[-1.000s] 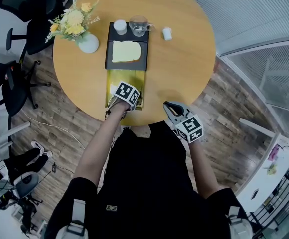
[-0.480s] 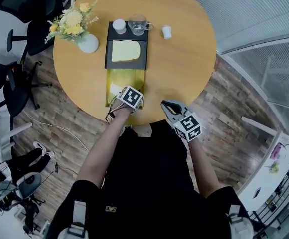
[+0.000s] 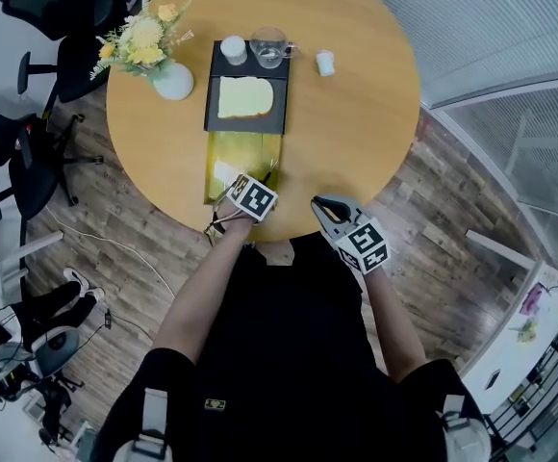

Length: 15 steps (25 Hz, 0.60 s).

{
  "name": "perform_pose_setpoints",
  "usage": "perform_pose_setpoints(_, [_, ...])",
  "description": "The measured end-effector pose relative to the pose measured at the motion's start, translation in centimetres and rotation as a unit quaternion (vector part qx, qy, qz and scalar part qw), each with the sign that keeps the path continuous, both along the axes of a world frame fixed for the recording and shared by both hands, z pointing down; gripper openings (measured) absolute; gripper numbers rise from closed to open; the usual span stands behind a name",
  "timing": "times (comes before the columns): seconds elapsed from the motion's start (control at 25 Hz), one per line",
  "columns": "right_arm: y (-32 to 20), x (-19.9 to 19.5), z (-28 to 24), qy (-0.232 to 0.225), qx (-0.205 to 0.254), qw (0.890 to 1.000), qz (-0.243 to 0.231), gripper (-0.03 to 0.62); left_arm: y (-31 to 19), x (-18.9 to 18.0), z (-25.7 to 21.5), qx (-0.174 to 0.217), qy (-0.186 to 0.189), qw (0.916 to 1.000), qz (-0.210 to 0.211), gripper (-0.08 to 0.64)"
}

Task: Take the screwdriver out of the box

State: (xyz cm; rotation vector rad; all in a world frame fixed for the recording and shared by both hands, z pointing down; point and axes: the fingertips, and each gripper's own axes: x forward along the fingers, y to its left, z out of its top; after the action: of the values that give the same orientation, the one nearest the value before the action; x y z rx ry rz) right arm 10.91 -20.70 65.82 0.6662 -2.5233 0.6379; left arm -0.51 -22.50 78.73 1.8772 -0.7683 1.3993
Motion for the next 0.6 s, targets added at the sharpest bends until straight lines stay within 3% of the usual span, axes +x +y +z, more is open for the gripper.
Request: perform_pose_setpoints(0.6, [-0.5, -0.9, -0.9, -0.008, 0.012, 0.999, -0.033, 0.011, -0.5, -0.6, -1.7, 0.008, 0.041, 0.9982, -0.043, 0.069])
